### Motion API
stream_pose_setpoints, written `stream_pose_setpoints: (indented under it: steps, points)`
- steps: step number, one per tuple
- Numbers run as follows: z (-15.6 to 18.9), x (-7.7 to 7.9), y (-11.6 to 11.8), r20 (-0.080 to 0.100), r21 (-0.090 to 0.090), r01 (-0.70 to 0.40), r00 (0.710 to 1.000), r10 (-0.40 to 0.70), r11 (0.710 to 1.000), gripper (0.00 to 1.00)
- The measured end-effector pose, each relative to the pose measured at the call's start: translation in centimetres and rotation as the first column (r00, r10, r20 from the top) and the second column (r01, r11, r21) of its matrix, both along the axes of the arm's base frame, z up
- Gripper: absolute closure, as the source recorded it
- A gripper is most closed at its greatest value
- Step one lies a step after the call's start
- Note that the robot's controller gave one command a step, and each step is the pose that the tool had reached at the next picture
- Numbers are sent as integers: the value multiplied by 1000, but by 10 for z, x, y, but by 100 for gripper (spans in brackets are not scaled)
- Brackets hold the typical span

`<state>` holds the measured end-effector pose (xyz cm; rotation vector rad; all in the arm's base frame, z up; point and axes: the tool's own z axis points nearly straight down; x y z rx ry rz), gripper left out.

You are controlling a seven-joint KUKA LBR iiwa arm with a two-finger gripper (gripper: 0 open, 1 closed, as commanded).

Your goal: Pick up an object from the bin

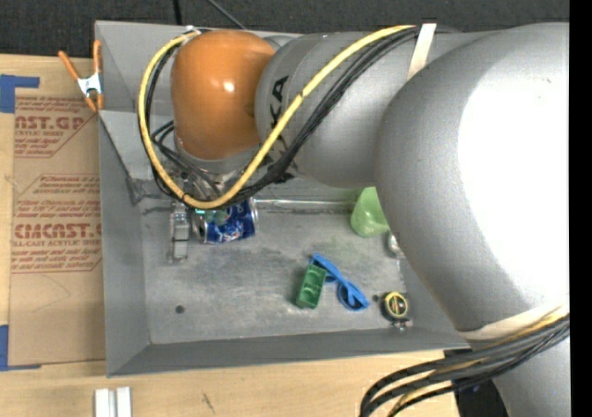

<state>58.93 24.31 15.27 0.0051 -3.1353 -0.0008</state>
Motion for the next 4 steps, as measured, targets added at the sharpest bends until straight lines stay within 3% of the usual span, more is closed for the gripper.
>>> stream_pose_setpoints:
  steps: [1, 2, 3, 4]
  points:
    - [-86, -2, -87, 2, -4, 211, 977, -211, 977, 0]
    - [-52, 5, -108, 11, 0, 17, 1000, -17, 1000, 0]
    - [-43, 4, -116, 8, 2, 91, 996, -91, 996, 0]
    - [-84, -1, -123, 4, 0, 244, 970, -244, 970, 0]
